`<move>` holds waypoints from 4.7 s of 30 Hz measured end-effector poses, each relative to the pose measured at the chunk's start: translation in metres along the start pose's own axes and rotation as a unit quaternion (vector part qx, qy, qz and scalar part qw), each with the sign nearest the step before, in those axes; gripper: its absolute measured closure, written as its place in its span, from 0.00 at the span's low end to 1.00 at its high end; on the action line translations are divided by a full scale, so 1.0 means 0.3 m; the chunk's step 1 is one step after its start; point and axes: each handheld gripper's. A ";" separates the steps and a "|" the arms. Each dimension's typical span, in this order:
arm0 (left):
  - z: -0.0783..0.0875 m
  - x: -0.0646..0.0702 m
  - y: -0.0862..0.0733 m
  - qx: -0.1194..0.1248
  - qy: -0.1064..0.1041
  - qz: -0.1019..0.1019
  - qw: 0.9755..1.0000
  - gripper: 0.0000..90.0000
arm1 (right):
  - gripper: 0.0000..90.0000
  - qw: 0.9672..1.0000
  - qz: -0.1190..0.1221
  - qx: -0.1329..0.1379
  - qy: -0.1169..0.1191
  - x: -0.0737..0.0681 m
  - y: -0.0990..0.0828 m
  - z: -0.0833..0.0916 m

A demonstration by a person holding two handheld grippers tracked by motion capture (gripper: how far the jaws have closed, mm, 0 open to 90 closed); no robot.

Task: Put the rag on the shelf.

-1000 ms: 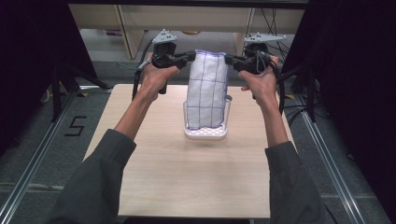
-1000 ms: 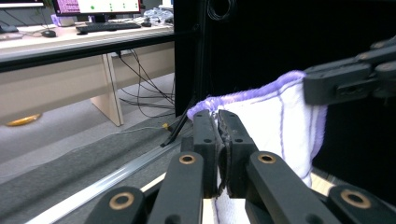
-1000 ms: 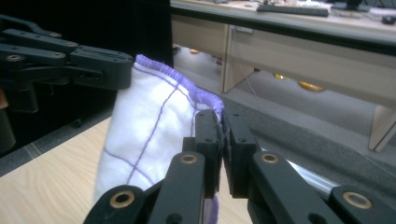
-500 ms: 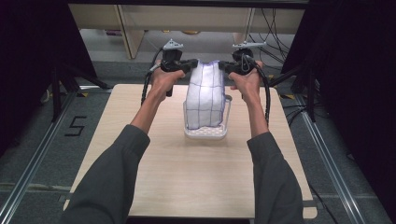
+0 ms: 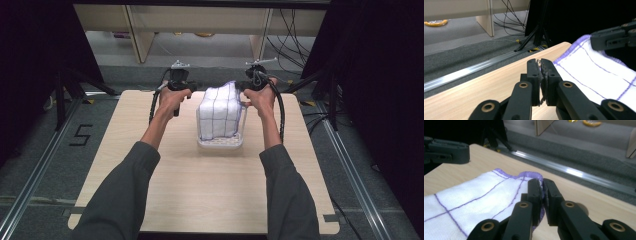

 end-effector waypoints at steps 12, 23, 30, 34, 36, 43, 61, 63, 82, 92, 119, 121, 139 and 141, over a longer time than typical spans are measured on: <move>0.032 0.005 -0.019 -0.015 -0.008 -0.011 1.000 0.90 | 0.69 0.999 -0.011 -0.041 0.006 0.003 -0.019 -0.040; 0.108 0.006 -0.034 -0.036 -0.018 0.012 0.999 0.71 | 0.64 1.000 -0.019 -0.021 -0.003 0.056 -0.051 0.089; 0.174 0.018 -0.049 -0.051 0.000 -0.005 0.999 0.62 | 0.58 1.000 -0.012 -0.007 -0.006 0.070 -0.114 0.171; 0.221 0.037 -0.064 -0.048 -0.001 -0.001 0.999 0.57 | 0.56 1.000 -0.009 -0.002 -0.013 0.069 -0.151 0.211; 0.243 0.049 -0.078 -0.038 -0.008 0.000 0.999 0.56 | 0.55 1.000 0.000 -0.001 -0.011 0.075 -0.168 0.227; 0.287 0.103 -0.139 -0.035 -0.035 -0.012 0.999 0.49 | 0.54 1.000 0.008 0.005 -0.012 0.052 -0.232 0.283; 0.398 0.191 -0.320 -0.013 -0.064 -0.013 0.998 0.43 | 0.47 0.999 0.027 0.025 0.012 -0.060 -0.429 0.361; 0.403 0.202 -0.340 -0.015 -0.062 -0.016 0.998 0.43 | 0.46 0.999 0.031 0.026 0.020 -0.069 -0.445 0.361; 0.430 0.259 -0.480 -0.031 -0.065 -0.033 0.997 0.35 | 0.42 0.998 0.029 0.027 0.053 -0.151 -0.540 0.374; 0.444 0.278 -0.520 -0.034 -0.075 -0.040 0.996 0.30 | 0.39 0.997 0.039 0.024 0.065 -0.193 -0.568 0.343; 0.495 0.281 -0.690 -0.049 -0.078 -0.032 0.995 0.27 | 0.36 0.996 0.040 -0.016 0.084 -0.271 -0.678 0.280; 0.499 0.285 -0.697 -0.048 -0.083 -0.034 0.995 0.27 | 0.36 0.995 0.048 -0.017 0.089 -0.271 -0.688 0.280; 0.508 0.332 -0.783 -0.070 -0.087 -0.049 0.993 0.26 | 0.31 0.993 0.046 -0.030 0.105 -0.343 -0.769 0.276; 0.512 0.335 -0.794 -0.076 -0.085 -0.050 0.992 0.26 | 0.31 0.993 0.051 -0.030 0.104 -0.346 -0.774 0.274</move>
Point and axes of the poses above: each handheld gripper's, and its own axes: z roughly backward along the jaws, y roughly out of its top, x roughly to its right, and after that the axes turned 7 degrees about -x, right-handed
